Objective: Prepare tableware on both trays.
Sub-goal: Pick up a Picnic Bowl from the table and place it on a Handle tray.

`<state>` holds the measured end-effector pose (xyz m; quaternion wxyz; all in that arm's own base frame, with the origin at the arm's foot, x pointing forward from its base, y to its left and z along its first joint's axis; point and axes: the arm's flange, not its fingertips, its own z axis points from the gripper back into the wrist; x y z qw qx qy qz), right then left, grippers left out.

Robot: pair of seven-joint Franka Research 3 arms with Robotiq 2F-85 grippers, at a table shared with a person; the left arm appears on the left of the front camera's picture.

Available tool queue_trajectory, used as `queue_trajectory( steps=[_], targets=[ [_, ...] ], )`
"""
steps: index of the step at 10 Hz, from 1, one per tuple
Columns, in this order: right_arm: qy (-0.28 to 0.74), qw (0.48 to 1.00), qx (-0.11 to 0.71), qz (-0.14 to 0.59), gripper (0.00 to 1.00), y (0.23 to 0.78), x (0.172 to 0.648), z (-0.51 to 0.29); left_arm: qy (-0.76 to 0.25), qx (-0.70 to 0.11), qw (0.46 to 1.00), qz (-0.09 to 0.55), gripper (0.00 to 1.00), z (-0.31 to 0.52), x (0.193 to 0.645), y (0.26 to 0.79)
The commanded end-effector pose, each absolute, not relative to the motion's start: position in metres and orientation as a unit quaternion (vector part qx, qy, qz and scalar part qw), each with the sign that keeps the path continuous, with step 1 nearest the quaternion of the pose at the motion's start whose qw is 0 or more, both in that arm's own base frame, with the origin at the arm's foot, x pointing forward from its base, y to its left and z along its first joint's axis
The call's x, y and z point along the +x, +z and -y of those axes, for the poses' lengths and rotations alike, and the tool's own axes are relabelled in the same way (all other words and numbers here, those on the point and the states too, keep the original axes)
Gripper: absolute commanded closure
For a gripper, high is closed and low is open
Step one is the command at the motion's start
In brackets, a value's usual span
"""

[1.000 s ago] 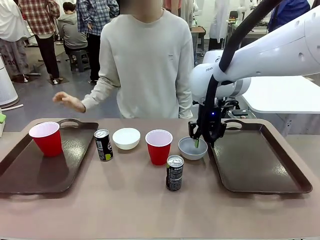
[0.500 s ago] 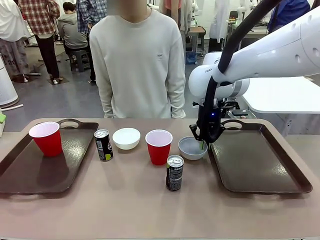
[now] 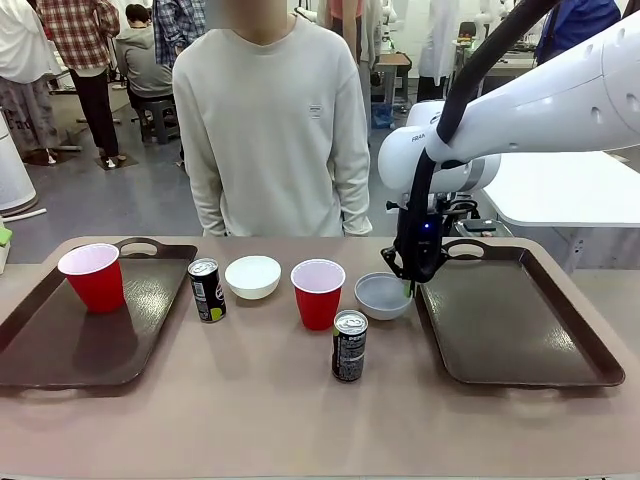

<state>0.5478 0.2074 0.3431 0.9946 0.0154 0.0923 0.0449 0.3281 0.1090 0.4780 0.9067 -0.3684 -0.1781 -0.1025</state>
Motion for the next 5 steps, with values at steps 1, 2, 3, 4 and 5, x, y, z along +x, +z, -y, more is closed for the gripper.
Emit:
queue_trajectory(
  steps=[1,2,3,4,5],
  targets=[
    [0.053,0.992,0.007,-0.113,1.00,0.353,0.546,-0.202,-0.105,-0.377,0.902,0.183,0.00,-0.110,0.328,0.479],
    [0.061,0.991,0.007,-0.116,1.00,0.370,0.537,-0.200,-0.105,-0.377,0.902,0.183,0.00,-0.110,0.328,0.479],
    [0.067,0.990,0.008,-0.122,1.00,0.395,0.522,-0.196,-0.105,-0.377,0.902,0.183,0.00,-0.110,0.328,0.479],
    [0.077,0.990,0.011,-0.116,1.00,0.430,0.499,-0.192,-0.105,-0.377,0.902,0.183,0.00,-0.110,0.328,0.479],
    [0.102,0.988,0.023,-0.117,1.00,0.459,0.476,-0.190,-0.105,-0.377,0.902,0.183,0.00,-0.110,0.328,0.479]
  ],
)
